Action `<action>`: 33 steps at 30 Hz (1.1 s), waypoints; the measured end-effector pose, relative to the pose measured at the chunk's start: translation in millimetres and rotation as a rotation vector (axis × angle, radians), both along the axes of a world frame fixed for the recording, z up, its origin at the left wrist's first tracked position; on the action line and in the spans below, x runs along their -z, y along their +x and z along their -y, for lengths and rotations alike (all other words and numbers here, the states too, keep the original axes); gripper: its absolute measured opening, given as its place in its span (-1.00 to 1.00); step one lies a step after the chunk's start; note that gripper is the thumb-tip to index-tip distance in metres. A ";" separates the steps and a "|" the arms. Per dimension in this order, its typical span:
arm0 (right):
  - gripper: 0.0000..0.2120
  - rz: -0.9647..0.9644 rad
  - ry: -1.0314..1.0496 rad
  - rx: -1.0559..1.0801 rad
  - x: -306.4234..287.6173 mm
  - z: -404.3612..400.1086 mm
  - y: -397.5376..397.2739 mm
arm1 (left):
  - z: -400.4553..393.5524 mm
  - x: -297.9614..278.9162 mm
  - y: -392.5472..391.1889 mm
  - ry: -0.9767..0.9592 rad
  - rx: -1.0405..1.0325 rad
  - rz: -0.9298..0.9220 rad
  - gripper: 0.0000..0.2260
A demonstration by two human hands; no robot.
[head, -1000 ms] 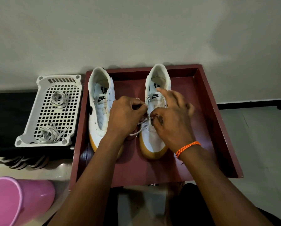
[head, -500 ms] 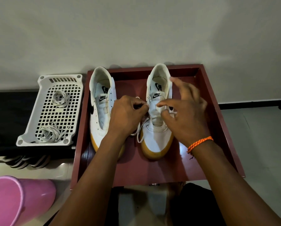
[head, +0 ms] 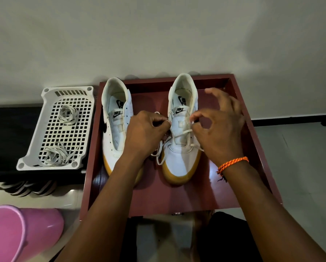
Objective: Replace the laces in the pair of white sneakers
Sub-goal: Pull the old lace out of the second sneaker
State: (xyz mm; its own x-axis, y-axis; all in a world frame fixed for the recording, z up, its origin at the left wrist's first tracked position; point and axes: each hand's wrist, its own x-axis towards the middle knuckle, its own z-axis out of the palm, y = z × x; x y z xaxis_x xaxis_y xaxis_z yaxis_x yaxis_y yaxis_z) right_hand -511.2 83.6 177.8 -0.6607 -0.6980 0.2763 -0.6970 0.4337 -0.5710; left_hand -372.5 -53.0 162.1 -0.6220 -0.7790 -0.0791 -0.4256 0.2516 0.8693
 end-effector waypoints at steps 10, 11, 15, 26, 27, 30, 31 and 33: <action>-0.97 -0.066 0.152 -0.097 8.5 6.2 13.2 | -0.1 -0.7 -0.1 -0.019 0.008 -0.005 -0.84; -0.96 -0.052 0.120 -0.051 4.9 4.3 6.7 | -0.1 -1.4 -0.2 -0.031 0.007 0.001 -0.83; -0.97 0.001 -0.006 0.127 -2.3 -4.4 -12.9 | -1.9 -4.4 0.0 -0.043 0.011 0.010 -0.82; -0.96 -0.074 0.204 -0.144 19.3 8.6 23.2 | -0.7 -2.6 0.7 -0.048 0.017 0.017 -0.83; -0.96 -0.066 0.186 -0.139 17.4 8.2 21.2 | -0.7 -3.1 0.6 -0.045 0.016 0.013 -0.83; -0.95 -0.030 0.127 -0.075 8.7 4.7 9.1 | -1.4 -4.8 0.3 -0.025 0.016 0.007 -0.83; -0.93 -0.019 0.093 -0.031 5.7 2.8 3.0 | -1.5 -5.0 0.1 -0.026 0.017 0.010 -0.83; -0.92 0.006 0.026 0.073 1.4 -1.0 -8.9 | -1.9 -5.3 -0.2 -0.027 0.014 0.012 -0.83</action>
State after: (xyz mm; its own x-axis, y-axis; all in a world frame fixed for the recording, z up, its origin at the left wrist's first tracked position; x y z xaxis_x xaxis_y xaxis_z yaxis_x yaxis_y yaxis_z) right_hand -520.1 84.6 176.5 -0.7118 -0.6545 0.2547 -0.6596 0.4984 -0.5626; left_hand -372.7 -51.1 167.4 -0.6324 -0.7719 -0.0652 -0.4316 0.2813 0.8571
